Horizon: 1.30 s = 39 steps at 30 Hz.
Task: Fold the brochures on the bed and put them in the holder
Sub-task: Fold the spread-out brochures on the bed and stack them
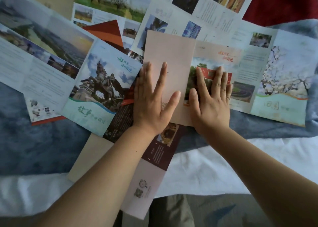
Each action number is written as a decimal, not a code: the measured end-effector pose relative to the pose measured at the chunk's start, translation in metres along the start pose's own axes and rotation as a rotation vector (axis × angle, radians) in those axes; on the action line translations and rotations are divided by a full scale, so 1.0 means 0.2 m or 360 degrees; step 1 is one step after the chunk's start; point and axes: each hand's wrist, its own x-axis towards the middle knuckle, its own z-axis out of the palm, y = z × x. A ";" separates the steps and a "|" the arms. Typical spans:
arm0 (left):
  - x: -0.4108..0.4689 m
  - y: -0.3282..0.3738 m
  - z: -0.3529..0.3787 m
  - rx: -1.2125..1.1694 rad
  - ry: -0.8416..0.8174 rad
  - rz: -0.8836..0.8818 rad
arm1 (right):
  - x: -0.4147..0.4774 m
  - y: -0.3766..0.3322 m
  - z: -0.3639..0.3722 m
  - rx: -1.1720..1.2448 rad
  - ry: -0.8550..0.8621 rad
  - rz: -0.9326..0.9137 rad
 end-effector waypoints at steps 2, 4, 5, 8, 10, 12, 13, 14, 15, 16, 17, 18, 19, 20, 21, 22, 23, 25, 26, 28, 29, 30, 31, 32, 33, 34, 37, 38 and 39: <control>-0.02 -0.04 -0.05 0.0034 -0.0056 -0.0043 | -0.01 -0.05 0.00 0.0027 -0.0052 -0.0046; -0.04 -0.08 -0.11 0.0109 -0.0118 -0.0084 | -0.01 -0.10 0.00 0.0046 -0.0110 -0.0104; -0.06 -0.11 -0.14 0.0144 -0.0128 -0.0108 | -0.01 -0.13 0.01 0.0042 -0.0134 -0.0137; -0.09 -0.18 -0.21 0.0187 -0.0090 -0.0183 | -0.01 -0.23 0.05 0.0002 -0.0164 -0.0231; -0.12 -0.24 -0.26 0.0164 -0.0070 -0.0189 | -0.01 -0.30 0.09 -0.0038 -0.0158 -0.0253; -0.16 -0.30 -0.31 0.0125 -0.0061 -0.0181 | -0.01 -0.36 0.13 -0.0090 -0.0130 -0.0263; -0.18 -0.33 -0.33 0.0101 -0.0051 -0.0192 | 0.00 -0.39 0.16 -0.0109 -0.0117 -0.0277; -0.20 -0.35 -0.35 0.0074 -0.0035 -0.0222 | 0.00 -0.42 0.18 -0.0119 -0.0109 -0.0295; -0.23 -0.37 -0.36 0.0050 -0.0014 -0.0268 | -0.01 -0.46 0.20 -0.0126 -0.0106 -0.0314; -0.26 -0.39 -0.38 0.0029 0.0008 -0.0320 | -0.01 -0.49 0.22 -0.0132 -0.0107 -0.0332; -0.28 -0.41 -0.39 0.0015 0.0031 -0.0365 | -0.02 -0.52 0.24 -0.0137 -0.0110 -0.0347; -0.30 -0.42 -0.40 0.0007 0.0051 -0.0401 | -0.03 -0.55 0.25 -0.0134 -0.0116 -0.0359; -0.31 -0.43 -0.41 -0.0005 0.0065 -0.0429 | -0.04 -0.58 0.26 -0.0125 -0.0124 -0.0369; -0.32 -0.44 -0.42 -0.0029 0.0072 -0.0454 | -0.04 -0.60 0.27 -0.0113 -0.0137 -0.0381; -0.33 -0.45 -0.43 -0.0074 0.0075 -0.0478 | -0.05 -0.62 0.27 -0.0101 -0.0154 -0.0401; -0.33 -0.45 -0.44 -0.0135 0.0075 -0.0502 | -0.06 -0.65 0.28 -0.0084 -0.0178 -0.0438; -0.33 -0.45 -0.45 -0.0203 0.0075 -0.0520 | -0.07 -0.67 0.29 -0.0046 -0.0211 -0.0494; -0.32 -0.45 -0.47 -0.0315 0.0066 -0.0516 | -0.08 -0.73 0.30 0.0096 -0.0294 -0.0613; -0.32 -0.45 -0.47 -0.0354 0.0061 -0.0497 | -0.09 -0.75 0.30 0.0161 -0.0329 -0.0649; -0.34 -0.46 -0.50 -0.0408 0.0053 -0.0454 | -0.09 -0.81 0.30 0.0231 -0.0366 -0.0667; -0.34 -0.47 -0.51 -0.0441 0.0044 -0.0433 | -0.10 -0.83 0.30 0.0254 -0.0373 -0.0666; -0.35 -0.47 -0.53 -0.0487 0.0033 -0.0420 | -0.10 -0.84 0.29 0.0274 -0.0376 -0.0666; -0.35 -0.47 -0.54 -0.0544 0.0027 -0.0422 | -0.11 -0.86 0.28 0.0293 -0.0382 -0.0666; -0.36 -0.48 -0.57 -0.0606 0.0028 -0.0438 | -0.12 -0.89 0.27 0.0313 -0.0395 -0.0666; -0.36 -0.48 -0.59 -0.0665 0.0037 -0.0455 | -0.14 -0.91 0.26 0.0335 -0.0410 -0.0670; -0.36 -0.48 -0.63 -0.0719 0.0048 -0.0463 | -0.15 -0.95 0.25 0.0359 -0.0422 -0.0679; -0.36 -0.50 -0.74 -0.0771 0.0081 -0.0379 | -0.18 -1.05 0.21 0.0439 -0.0456 -0.0702; -0.36 -0.51 -0.79 -0.0733 0.0114 -0.0341 | -0.19 -1.09 0.20 0.0458 -0.0470 -0.0713; -0.36 -0.52 -0.84 -0.0687 0.0159 -0.0314 | -0.20 -1.13 0.20 0.0473 -0.0481 -0.0728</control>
